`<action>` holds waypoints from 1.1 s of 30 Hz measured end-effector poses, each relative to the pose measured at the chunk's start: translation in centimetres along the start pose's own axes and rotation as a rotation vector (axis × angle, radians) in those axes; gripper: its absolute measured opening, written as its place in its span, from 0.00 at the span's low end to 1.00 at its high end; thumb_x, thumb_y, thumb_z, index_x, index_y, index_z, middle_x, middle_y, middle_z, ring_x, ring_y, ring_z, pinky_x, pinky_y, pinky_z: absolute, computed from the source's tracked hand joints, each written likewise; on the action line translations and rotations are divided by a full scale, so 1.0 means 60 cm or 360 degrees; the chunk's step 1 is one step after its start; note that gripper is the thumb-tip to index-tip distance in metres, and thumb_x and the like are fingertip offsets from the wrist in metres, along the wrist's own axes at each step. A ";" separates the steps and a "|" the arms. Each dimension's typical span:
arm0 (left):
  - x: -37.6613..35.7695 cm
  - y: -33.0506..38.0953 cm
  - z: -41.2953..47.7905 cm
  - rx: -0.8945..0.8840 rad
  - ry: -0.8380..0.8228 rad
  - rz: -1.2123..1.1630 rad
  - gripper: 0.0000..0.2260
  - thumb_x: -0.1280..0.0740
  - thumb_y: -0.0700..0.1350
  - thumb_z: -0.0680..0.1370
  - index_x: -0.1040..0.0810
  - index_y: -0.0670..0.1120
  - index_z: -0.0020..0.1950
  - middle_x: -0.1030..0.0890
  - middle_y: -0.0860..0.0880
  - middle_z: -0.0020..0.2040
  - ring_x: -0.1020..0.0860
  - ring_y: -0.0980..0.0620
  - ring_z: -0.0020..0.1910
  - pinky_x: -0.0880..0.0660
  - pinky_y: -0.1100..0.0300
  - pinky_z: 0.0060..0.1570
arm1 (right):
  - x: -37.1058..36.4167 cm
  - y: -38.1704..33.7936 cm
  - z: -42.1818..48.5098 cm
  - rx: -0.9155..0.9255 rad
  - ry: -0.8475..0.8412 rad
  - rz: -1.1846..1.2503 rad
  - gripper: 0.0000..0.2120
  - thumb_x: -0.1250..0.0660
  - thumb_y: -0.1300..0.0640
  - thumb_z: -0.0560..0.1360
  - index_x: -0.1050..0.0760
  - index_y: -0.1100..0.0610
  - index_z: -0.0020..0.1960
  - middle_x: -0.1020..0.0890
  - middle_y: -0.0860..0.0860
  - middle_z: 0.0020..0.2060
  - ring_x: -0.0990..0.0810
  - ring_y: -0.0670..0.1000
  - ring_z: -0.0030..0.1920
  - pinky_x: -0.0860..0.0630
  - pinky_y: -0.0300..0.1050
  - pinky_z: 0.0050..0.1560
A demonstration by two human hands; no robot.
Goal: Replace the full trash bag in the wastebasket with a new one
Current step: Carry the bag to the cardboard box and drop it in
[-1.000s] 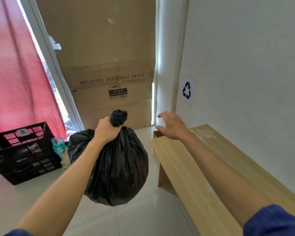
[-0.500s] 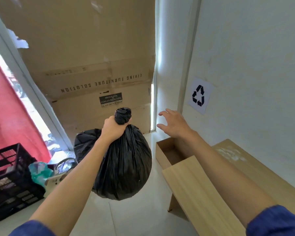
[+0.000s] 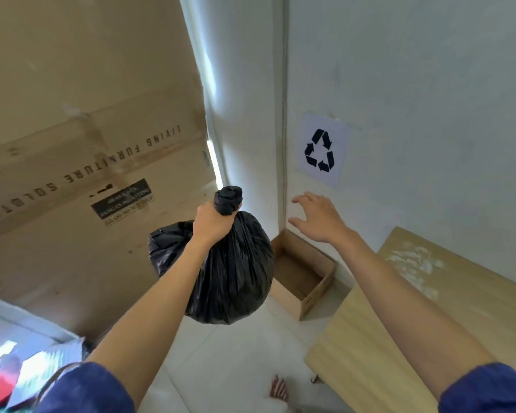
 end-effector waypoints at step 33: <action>-0.901 -0.377 0.513 -0.0045 -0.1440 0.0242 0.18 0.28 0.54 0.79 0.17 0.43 0.61 0.15 0.45 0.59 0.20 0.47 0.62 0.33 0.66 0.59 | -0.615 0.524 0.343 -0.1283 -0.0350 0.0400 0.31 0.34 0.44 0.80 0.40 0.49 0.80 0.38 0.56 0.80 0.42 0.61 0.80 0.46 0.59 0.80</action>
Point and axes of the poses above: each hand's wrist, its own z-axis towards the middle knuckle, its own x-axis out of the back of the hand, y = z × x, the point moved 7 cm from there along z, towards the middle knuckle
